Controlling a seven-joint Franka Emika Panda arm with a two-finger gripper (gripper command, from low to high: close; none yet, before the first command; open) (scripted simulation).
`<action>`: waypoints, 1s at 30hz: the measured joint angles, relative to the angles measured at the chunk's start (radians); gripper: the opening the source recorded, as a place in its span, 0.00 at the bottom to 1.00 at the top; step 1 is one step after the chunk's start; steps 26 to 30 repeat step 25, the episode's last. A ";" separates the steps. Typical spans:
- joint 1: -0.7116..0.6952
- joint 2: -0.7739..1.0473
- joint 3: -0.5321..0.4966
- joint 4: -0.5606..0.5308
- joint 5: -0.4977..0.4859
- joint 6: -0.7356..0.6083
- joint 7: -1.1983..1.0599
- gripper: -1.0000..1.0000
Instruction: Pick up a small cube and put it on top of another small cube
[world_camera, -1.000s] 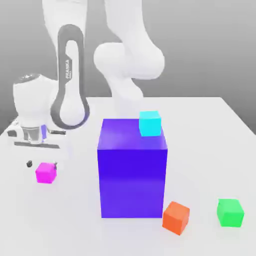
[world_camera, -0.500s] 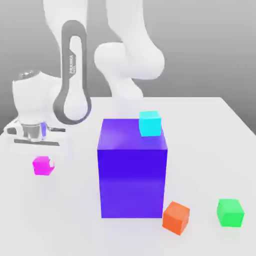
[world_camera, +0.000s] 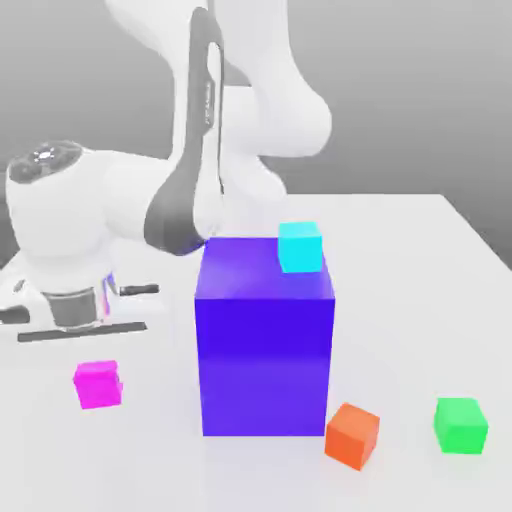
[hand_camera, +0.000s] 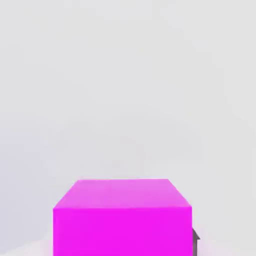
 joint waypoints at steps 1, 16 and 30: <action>0.030 0.001 0.026 0.007 -0.002 -0.005 0.024 0.00; 0.463 -0.037 0.399 0.019 -0.051 0.004 0.379 0.00; 0.548 0.122 0.346 0.016 -0.198 0.169 0.508 1.00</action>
